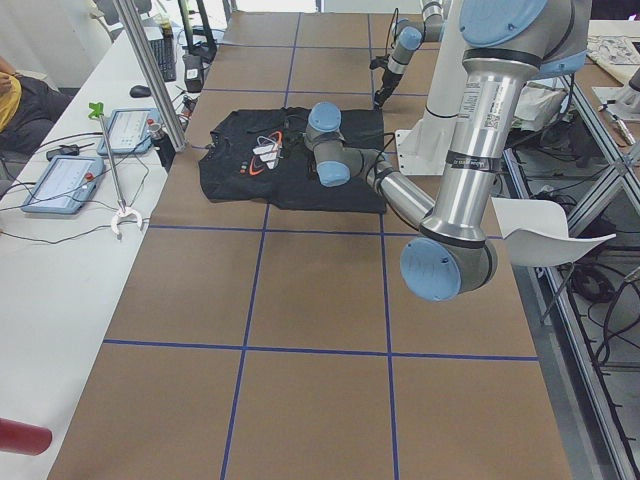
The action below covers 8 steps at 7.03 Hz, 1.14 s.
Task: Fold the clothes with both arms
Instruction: 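Lower the left gripper to the other hem corner nearest the robot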
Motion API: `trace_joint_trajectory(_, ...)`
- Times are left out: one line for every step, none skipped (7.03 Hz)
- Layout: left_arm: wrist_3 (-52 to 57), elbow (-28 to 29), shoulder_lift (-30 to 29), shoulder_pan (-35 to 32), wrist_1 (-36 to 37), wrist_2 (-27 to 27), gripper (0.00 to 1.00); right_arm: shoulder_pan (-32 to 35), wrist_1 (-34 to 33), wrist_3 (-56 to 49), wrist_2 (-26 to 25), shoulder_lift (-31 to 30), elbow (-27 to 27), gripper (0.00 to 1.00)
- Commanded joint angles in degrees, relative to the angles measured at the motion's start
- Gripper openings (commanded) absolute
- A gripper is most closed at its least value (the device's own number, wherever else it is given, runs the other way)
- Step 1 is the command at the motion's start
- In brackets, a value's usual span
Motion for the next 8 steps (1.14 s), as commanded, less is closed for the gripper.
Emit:
trace_joint_trajectory(-1.18, -0.14, 0.40, 1.62, -0.01, 2.04, 1.00, -0.33, 0.00, -0.02, -0.06, 0.02, -0.12, 0.43)
trace_joint_trajectory(-1.27, -0.14, 0.40, 1.62, -0.01, 2.13, 1.00, -0.77, 0.00, -0.02, -0.06, 0.02, -0.12, 0.52)
trace_joint_trajectory(-1.27, -0.14, 0.49, 1.71, -0.01, 2.13, 1.00, -1.12, 0.00, 0.06, -0.06, 0.02, -0.20, 0.52)
trace_joint_trajectory(-1.27, -0.32, 1.45, 2.32, -0.10, 2.48, 1.00, -1.21, 0.00, 0.07, -0.15, 0.20, -0.29, 0.41)
trace_joint_trajectory(-2.57, -1.54, 2.67, 4.41, -1.23, 5.53, 1.00, -1.21, 0.00, 0.07, -0.15, 0.28, -0.29, 0.08)
trace_joint_trajectory(-3.72, -4.07, 4.69, 6.70, -1.24, 6.95, 1.00, -1.21, -0.09, 0.07, -0.15, 0.29, -0.20, 0.00)
trace_joint_trajectory(-5.30, -6.88, 7.67, 9.16, -1.24, 9.40, 1.00, -1.04, 0.00, 0.07, -0.15, 0.37, -0.12, 0.00)
trace_joint_trajectory(-10.10, -9.70, 9.70, 15.18, -1.24, 16.13, 0.99, -0.86, 0.00, 0.07, -0.06, 0.37, 0.15, 0.00)
